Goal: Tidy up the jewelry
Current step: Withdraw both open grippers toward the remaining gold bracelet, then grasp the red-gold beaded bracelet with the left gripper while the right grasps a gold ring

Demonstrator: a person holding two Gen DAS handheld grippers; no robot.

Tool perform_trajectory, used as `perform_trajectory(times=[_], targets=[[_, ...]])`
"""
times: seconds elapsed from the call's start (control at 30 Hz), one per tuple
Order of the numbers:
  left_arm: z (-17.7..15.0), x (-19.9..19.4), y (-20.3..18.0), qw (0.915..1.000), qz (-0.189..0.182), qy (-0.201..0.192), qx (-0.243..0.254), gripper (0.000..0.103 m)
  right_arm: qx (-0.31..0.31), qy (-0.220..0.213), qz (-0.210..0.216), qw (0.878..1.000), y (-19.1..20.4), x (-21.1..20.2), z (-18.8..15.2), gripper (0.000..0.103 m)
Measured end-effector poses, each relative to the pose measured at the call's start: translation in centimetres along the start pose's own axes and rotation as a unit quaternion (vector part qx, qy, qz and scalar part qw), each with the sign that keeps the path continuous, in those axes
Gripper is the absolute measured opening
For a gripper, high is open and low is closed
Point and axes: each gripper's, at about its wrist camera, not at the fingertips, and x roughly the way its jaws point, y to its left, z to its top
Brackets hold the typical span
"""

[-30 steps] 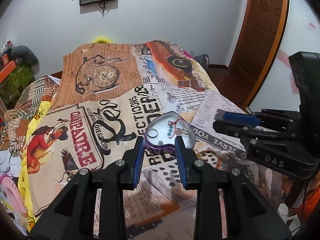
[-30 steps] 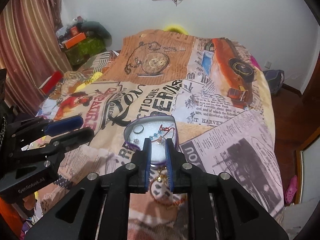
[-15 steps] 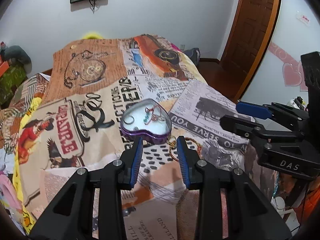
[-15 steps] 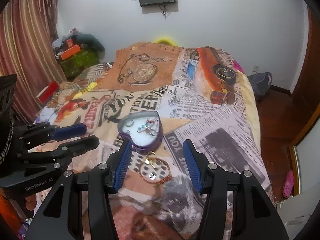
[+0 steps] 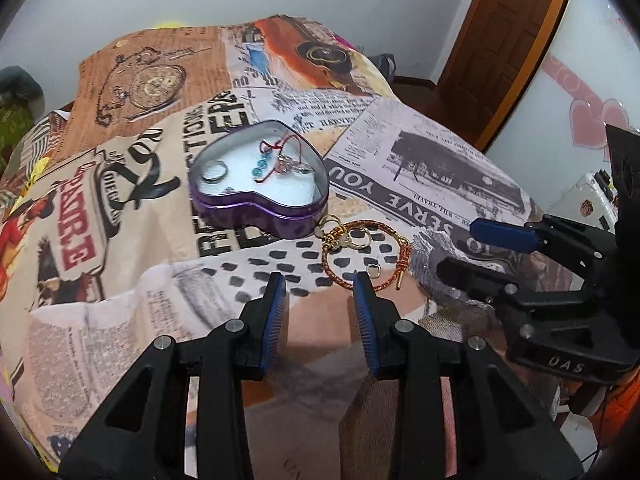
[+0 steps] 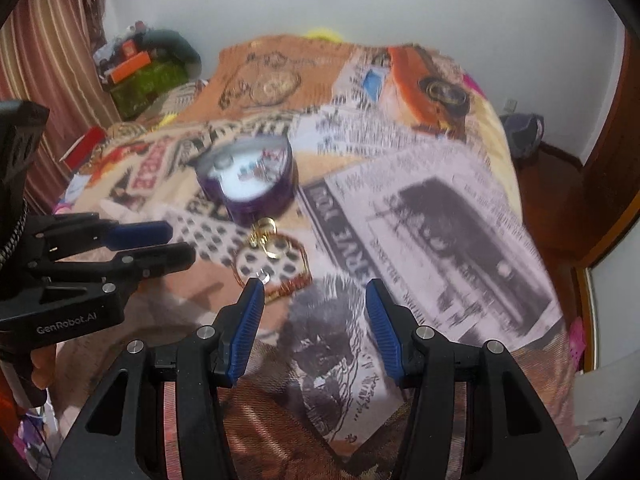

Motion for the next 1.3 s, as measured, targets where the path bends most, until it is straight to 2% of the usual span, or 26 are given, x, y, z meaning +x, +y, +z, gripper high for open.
perform_trajectory(times=[0.23, 0.33, 0.47, 0.57, 0.73, 0.9, 1.1, 1.3], targets=[[1.0, 2.6, 0.1, 0.9999, -0.005, 0.012, 0.002, 0.033, 0.009, 0.005, 0.015, 1.0, -0.9, 1.1, -0.3, 0.049], [1.3, 3.7, 0.4, 0.9995, -0.023, 0.021, -0.009, 0.025, 0.01, 0.002, 0.014, 1.0, -1.1, 1.1, -0.3, 0.049], [1.4, 4.2, 0.4, 0.9996, -0.021, 0.018, -0.01, 0.015, 0.015, -0.001, 0.016, 1.0, -1.4, 1.3, -0.5, 0.049], [1.3, 4.2, 0.7, 0.9996, -0.02, 0.015, -0.016, 0.002, 0.022, 0.0, 0.021, 1.0, -1.5, 1.5, -0.6, 0.049], [1.0, 3.4, 0.5, 0.9996, -0.024, 0.006, -0.01, 0.001, 0.024, 0.0, 0.021, 0.999, -1.5, 1.5, -0.5, 0.049], [0.6, 0.9, 0.3, 0.9995, -0.01, -0.03, 0.002, 0.001, 0.02, -0.002, 0.025, 0.999, -1.3, 1.3, -0.1, 0.049], [-0.2, -1.8, 2.7, 0.9983, 0.009, -0.055, -0.016, 0.001, -0.002, 0.006, 0.031, 0.999, -0.1, 1.9, 0.2, 0.049], [-1.0, -2.3, 5.1, 0.9972, 0.028, -0.059, -0.035, 0.001, -0.028, 0.021, 0.034, 0.999, 1.4, 3.8, 1.3, 0.049]])
